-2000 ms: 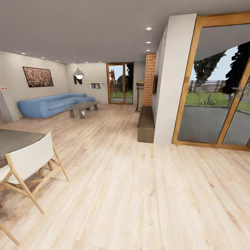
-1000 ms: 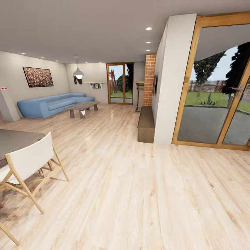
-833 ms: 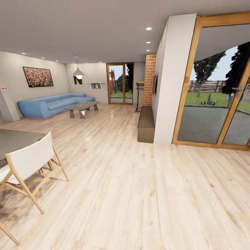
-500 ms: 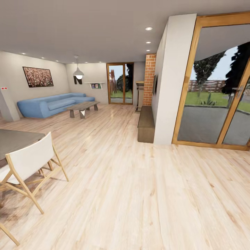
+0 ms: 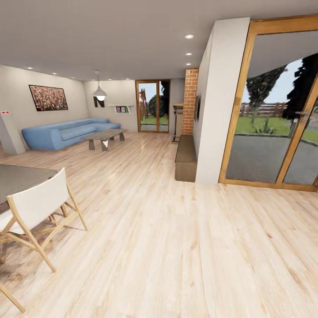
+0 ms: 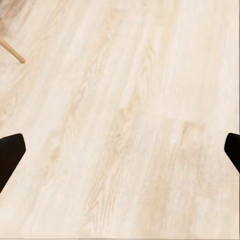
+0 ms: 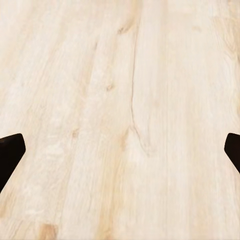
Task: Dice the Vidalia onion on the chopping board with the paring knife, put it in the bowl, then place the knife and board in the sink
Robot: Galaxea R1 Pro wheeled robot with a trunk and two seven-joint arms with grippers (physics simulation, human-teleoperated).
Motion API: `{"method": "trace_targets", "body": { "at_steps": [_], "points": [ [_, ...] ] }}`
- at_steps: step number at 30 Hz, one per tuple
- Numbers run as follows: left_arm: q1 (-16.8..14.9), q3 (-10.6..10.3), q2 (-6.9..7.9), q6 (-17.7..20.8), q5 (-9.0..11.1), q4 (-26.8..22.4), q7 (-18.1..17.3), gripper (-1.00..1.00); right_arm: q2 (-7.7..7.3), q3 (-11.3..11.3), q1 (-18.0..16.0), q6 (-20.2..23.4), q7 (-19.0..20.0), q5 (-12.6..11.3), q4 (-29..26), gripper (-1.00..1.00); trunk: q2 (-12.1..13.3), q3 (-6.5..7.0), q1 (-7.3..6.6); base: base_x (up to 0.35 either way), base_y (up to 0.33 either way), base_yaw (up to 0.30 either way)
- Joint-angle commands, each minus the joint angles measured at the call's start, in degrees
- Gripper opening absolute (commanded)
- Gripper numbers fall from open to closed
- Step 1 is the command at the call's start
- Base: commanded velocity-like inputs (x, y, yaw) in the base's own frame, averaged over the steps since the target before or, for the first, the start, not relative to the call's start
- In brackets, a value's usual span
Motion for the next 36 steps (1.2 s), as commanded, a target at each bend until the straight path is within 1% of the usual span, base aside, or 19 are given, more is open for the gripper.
{"method": "trace_targets", "body": {
  "at_steps": [1,2,3,4,5,9,12,15,36],
  "points": [
    [0.00,-0.07,-0.74,-0.29,0.12,0.75,0.14,1.00,0.02,0.00,-0.03,-0.22,-0.17,0.02,0.06,1.00,-0.03,-0.05,0.00,0.000,0.000,0.000],
    [0.00,0.07,-1.28,-1.07,0.30,4.00,-0.04,1.00,-0.04,0.00,-0.03,-0.31,-0.17,-0.02,0.10,1.00,-0.03,-0.05,0.00,0.000,0.000,0.000],
    [0.00,0.10,-1.33,-1.62,0.34,4.82,-0.05,1.00,-0.03,0.00,-0.03,-0.39,-0.19,-0.04,0.12,1.00,-0.03,-0.05,0.00,0.000,0.000,0.000],
    [0.00,0.08,-1.38,-2.99,0.37,5.97,-0.07,1.00,-0.02,0.00,-0.03,-0.69,-0.20,-0.05,0.16,1.00,-0.03,-0.05,0.00,0.000,0.000,0.000],
    [0.00,0.06,-1.44,-5.59,0.44,8.06,-0.08,1.00,0.01,0.01,-0.03,-1.47,-0.24,-0.05,0.19,1.00,-0.03,-0.05,0.00,0.000,0.000,0.000],
    [0.00,0.05,-1.50,-7.10,0.48,9.75,-0.08,1.00,0.02,0.07,-0.03,-2.37,-0.26,-0.06,0.26,1.00,-0.03,-0.05,0.00,0.000,0.000,0.000],
    [0.02,0.07,-1.51,-7.45,0.48,10.18,-0.08,1.00,0.02,0.08,-0.03,-2.72,-0.26,-0.06,0.28,1.00,-0.03,-0.02,0.00,0.000,0.000,-0.070],
    [0.00,0.06,-1.51,-7.52,0.49,10.27,-0.08,1.00,0.02,0.08,-0.03,-2.80,-0.26,-0.06,0.36,1.00,-0.03,0.08,0.00,0.000,0.000,-0.215],
    [0.00,0.05,-1.44,-7.63,0.49,10.59,-0.08,1.00,0.01,0.07,-0.03,-2.83,-0.26,-0.14,0.38,1.00,-0.03,0.91,0.00,0.000,0.000,-0.254]
  ]
}}
